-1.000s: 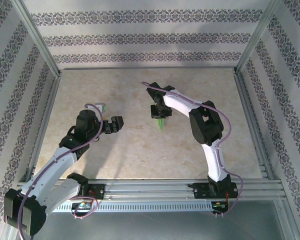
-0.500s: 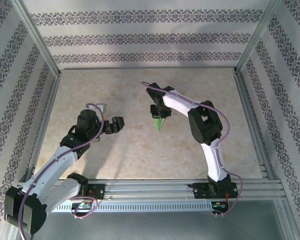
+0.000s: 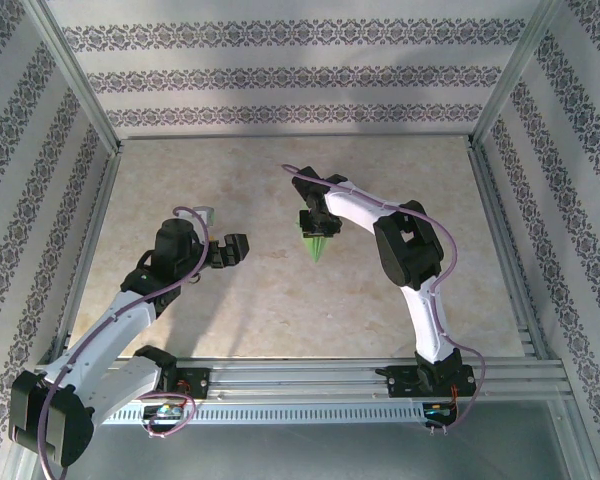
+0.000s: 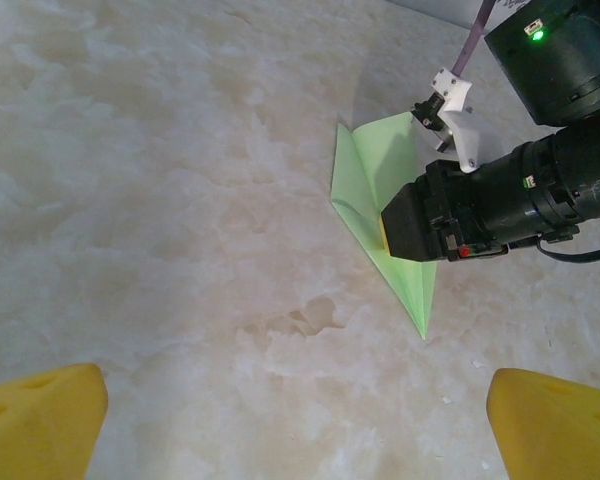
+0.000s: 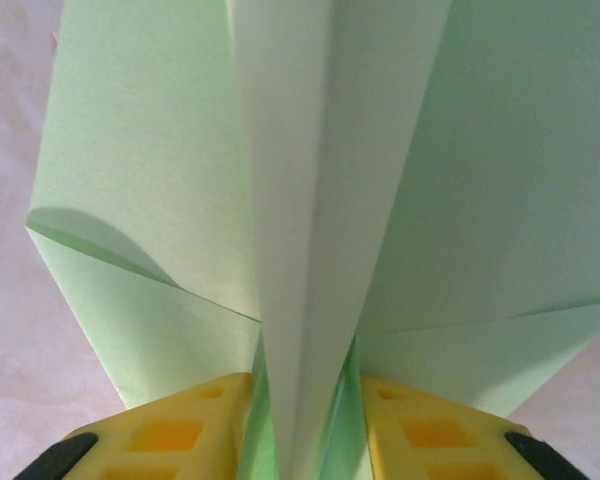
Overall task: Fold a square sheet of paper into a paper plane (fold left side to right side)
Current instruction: Place the paper plane at the top-center of the table.
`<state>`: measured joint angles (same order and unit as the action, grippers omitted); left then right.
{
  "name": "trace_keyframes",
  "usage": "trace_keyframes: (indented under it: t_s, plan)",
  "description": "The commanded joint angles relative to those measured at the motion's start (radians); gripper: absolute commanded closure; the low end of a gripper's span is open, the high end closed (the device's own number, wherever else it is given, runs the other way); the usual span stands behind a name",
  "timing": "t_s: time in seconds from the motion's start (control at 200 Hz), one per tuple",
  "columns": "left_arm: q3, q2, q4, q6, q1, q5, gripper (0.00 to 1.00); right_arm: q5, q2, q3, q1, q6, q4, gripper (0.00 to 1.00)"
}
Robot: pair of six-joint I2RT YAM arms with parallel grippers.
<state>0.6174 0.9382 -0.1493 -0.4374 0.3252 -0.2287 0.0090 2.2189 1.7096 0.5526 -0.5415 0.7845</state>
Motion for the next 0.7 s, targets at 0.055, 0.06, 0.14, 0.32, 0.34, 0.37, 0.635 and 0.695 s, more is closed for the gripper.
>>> trace_keyframes:
  t_s: [0.055,0.06,0.14,0.32,0.34,0.37,0.635,0.695]
  plan:
    - [0.023,0.005,-0.008,0.017,-0.014,-0.006,0.03,-0.006,0.027,-0.009,0.01,0.052,0.007,0.61]
    - [0.023,0.005,-0.008,0.017,-0.014,-0.006,0.03,-0.007,0.027,-0.008,0.01,0.054,0.007,0.61]
    - [0.024,0.007,-0.009,0.017,-0.015,-0.006,0.03,-0.002,0.035,0.01,0.013,0.073,0.01,0.57]
    - [0.028,0.004,-0.02,0.019,-0.015,-0.006,0.03,0.011,0.07,0.073,0.009,0.085,0.015,0.52]
    - [0.029,0.002,-0.022,0.021,-0.014,-0.006,0.03,0.014,0.076,0.082,0.006,0.084,0.018,0.52]
    - [0.03,0.001,-0.024,0.021,-0.015,-0.005,0.03,0.019,0.084,0.096,0.001,0.08,0.019,0.51]
    - [0.029,0.001,-0.026,0.021,-0.015,-0.001,0.03,0.032,0.161,0.238,-0.04,0.028,0.048,0.52]
    - [0.03,0.002,-0.027,0.022,-0.015,-0.001,0.03,0.032,0.186,0.284,-0.041,0.04,0.07,0.52]
